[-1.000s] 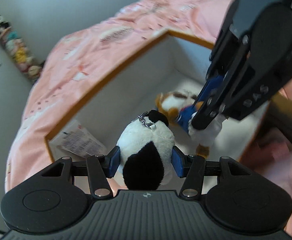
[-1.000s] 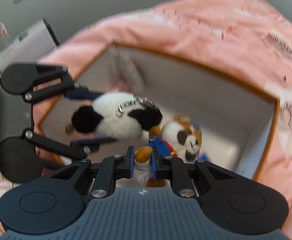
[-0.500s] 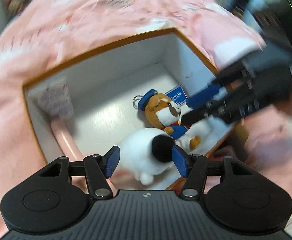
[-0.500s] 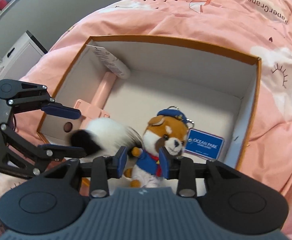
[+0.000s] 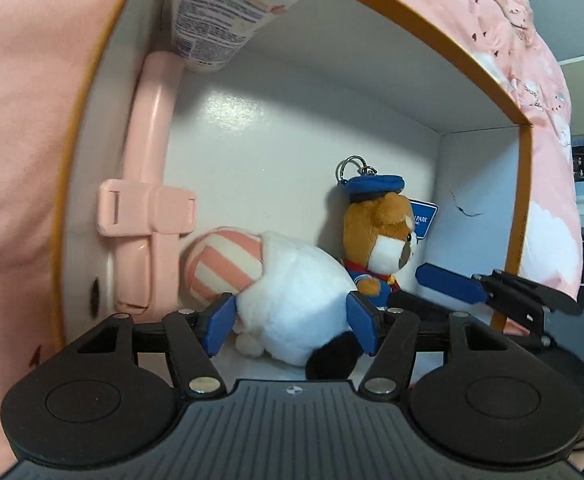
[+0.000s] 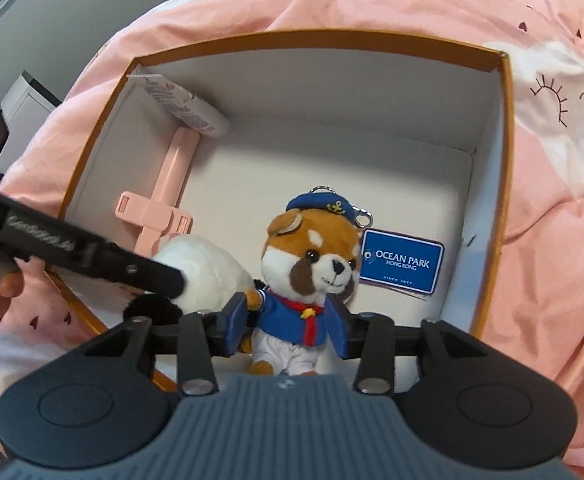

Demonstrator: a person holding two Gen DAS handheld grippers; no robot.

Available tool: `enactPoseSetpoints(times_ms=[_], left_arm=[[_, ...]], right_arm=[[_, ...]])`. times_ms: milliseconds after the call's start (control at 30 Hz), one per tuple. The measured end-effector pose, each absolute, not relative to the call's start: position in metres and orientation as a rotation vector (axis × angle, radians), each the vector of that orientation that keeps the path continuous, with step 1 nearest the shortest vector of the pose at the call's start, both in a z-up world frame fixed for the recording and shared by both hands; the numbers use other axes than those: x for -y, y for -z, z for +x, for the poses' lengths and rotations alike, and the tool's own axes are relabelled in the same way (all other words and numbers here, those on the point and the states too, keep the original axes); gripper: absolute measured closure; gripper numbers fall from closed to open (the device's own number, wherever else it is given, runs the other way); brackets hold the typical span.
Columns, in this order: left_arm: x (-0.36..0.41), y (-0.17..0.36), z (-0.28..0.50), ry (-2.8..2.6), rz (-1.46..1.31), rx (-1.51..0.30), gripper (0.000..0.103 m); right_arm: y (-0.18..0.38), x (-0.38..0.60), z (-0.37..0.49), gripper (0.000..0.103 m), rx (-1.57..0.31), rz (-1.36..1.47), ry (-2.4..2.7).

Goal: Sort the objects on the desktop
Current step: 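Lower the panda plush and sailor-dog plush into the box and open both grippers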

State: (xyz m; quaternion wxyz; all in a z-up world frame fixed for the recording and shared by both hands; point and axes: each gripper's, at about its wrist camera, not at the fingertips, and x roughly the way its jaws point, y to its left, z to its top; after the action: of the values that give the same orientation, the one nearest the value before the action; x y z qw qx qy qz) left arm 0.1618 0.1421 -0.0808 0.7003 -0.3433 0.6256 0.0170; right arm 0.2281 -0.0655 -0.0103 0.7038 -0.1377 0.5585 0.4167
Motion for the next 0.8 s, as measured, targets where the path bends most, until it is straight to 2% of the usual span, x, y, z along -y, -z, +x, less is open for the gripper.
enactPoseSetpoints(times_ms=[233,567,800], left_arm=[[-0.117,0.069,0.181,-0.031,-0.554,-1.347,0.032],[-0.067,0.045,0.191,0.074,0.077,-1.285,0.043],[-0.082,0.043,0.188,0.123,0.088,-1.364,0.048]], right_arm=[[0.022,0.055,0.227,0.055,-1.248,-0.360,-0.922],[0.032,0.045,0.224,0.048,-1.256,-0.416,-0.935],[0.039,0.038,0.222,0.047,-1.248,-0.419,-0.971]])
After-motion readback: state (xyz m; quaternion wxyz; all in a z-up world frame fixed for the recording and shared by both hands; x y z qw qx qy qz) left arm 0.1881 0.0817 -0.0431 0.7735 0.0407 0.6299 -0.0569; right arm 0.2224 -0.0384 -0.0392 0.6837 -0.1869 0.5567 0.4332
